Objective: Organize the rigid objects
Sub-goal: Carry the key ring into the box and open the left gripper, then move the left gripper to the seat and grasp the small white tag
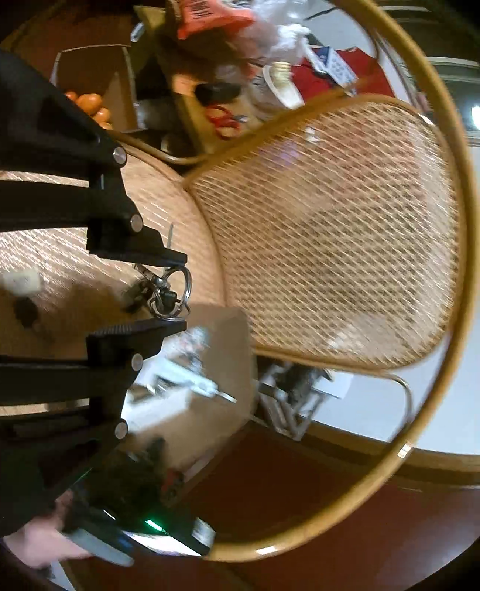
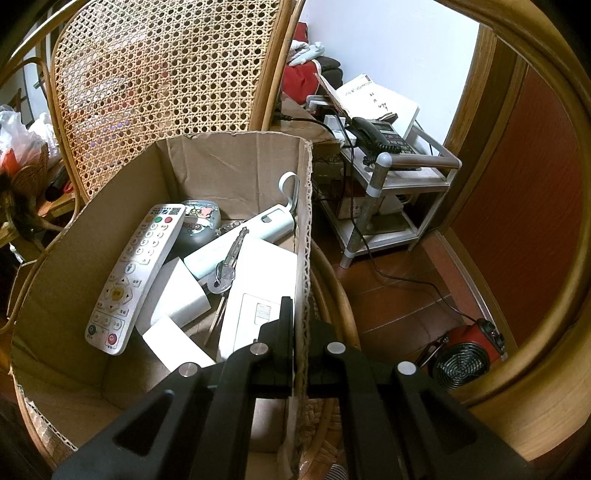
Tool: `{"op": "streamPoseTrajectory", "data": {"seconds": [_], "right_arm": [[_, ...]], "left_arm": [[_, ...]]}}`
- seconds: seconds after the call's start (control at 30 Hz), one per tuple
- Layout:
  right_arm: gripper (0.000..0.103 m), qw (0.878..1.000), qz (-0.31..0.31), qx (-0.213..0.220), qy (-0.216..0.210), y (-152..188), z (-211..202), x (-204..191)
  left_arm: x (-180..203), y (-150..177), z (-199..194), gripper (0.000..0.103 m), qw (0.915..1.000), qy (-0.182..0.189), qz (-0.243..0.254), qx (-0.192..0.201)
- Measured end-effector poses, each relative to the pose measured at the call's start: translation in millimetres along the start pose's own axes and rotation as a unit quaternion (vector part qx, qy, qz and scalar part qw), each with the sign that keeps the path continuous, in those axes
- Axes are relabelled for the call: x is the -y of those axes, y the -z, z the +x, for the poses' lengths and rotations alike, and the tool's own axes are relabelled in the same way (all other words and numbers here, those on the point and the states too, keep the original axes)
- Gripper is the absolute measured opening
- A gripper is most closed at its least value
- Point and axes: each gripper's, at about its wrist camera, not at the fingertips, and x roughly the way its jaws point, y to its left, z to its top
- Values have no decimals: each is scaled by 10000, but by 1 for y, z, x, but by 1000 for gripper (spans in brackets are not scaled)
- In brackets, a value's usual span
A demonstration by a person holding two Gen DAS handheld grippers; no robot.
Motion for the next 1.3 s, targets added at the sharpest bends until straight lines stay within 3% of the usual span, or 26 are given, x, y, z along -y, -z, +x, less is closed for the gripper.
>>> {"op": "streamPoseTrajectory", "data": {"seconds": [0.17, 0.37, 0.57, 0.67, 0.73, 0.8, 1.07, 1.3], "right_arm": [[5, 10000, 2, -4, -6, 0, 0, 0], [5, 10000, 19, -6, -21, 0, 0, 1], [5, 10000, 61, -10, -43, 1, -1, 3], [5, 10000, 59, -6, -50, 1, -2, 4], [5, 10000, 56, -5, -48, 1, -2, 4], [5, 10000, 61, -4, -49, 1, -2, 4], [5, 10000, 46, -3, -33, 1, -1, 4], [5, 10000, 46, -5, -13, 2, 0, 6]], "left_arm": [[36, -29, -2, 26, 9992, 370, -99, 69], [69, -19, 24, 26, 9970, 697, -308, -112], [83, 8, 64, 26, 9979, 288, -318, -476], [80, 21, 74, 27, 9970, 248, -389, -618], [77, 25, 75, 40, 9966, 226, -448, -656], [73, 27, 67, 64, 9972, 225, -482, -535], [33, 28, 0, 74, 9992, -94, -373, -51], [-15, 98, -11, 74, 9968, -266, -584, -484]]}}
